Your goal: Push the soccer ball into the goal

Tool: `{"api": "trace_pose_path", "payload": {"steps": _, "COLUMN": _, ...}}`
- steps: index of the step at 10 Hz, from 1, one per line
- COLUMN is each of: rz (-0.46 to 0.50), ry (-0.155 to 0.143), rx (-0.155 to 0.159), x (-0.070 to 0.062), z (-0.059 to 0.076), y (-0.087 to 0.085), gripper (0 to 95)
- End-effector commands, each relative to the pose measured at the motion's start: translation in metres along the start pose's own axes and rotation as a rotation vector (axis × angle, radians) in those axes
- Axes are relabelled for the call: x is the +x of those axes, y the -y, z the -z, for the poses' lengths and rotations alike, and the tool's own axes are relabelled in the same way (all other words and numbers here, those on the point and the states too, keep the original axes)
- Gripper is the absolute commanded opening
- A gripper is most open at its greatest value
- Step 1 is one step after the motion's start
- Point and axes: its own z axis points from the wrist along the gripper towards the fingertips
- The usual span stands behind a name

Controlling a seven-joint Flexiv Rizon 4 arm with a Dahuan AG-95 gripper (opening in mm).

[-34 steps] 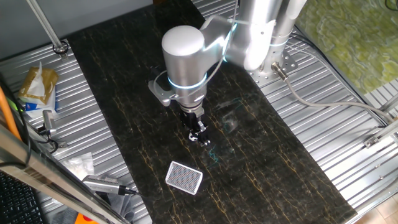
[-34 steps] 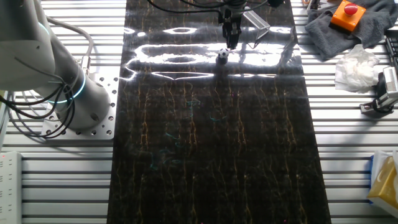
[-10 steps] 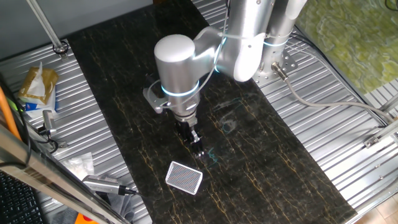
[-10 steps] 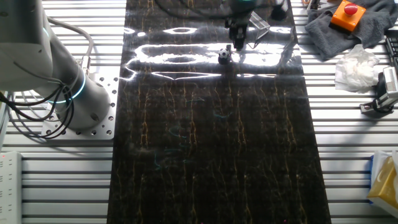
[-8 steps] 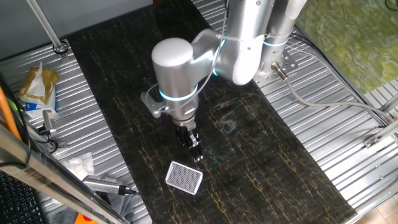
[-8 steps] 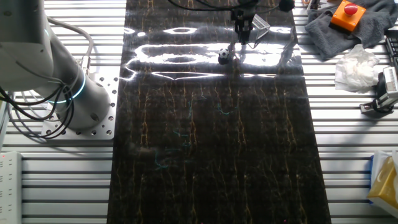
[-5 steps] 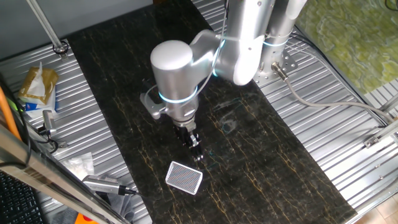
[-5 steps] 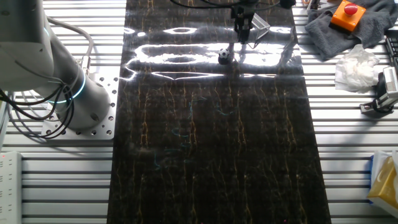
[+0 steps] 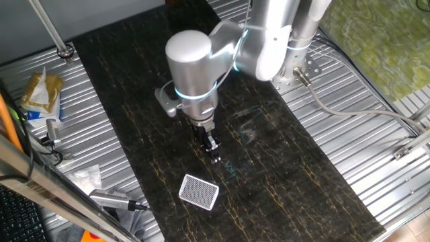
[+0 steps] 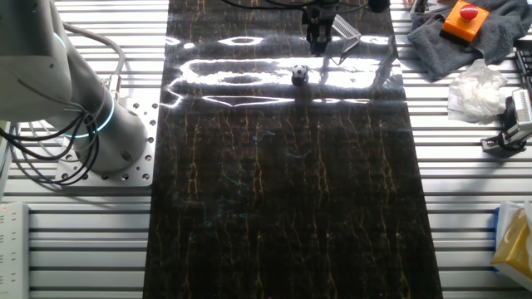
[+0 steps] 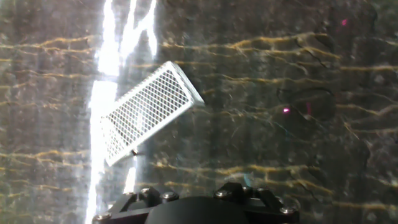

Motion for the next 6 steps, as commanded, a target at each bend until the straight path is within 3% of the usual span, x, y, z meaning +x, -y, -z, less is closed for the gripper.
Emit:
{"api": "trace_pose_path", "payload": {"steps": 1, "rz": 0.007, "ry": 0.006, "rx": -0.002, "x": 0.004, "z": -0.001, "y": 0.003, "gripper": 57.0}}
{"api": "trace_pose_path", "payload": {"steps": 3, "rz": 0.011, "ry": 0.013, "rx": -0.006, "x": 0.01, "z": -0.002, "y": 0.009, "gripper": 57.0}}
{"api": "trace_pose_path", "payload": {"steps": 4, "rz": 0.011, "ry": 0.023, "rx": -0.015, "x": 0.012, "z": -0.006, "y": 0.013, "gripper": 76.0}}
{"api": "trace_pose_path", "payload": {"steps": 6, "rz": 0.021, "ry": 0.044, "rx": -0.03, "x": 0.012, "z": -0.017, "y": 0.015, "gripper": 76.0}}
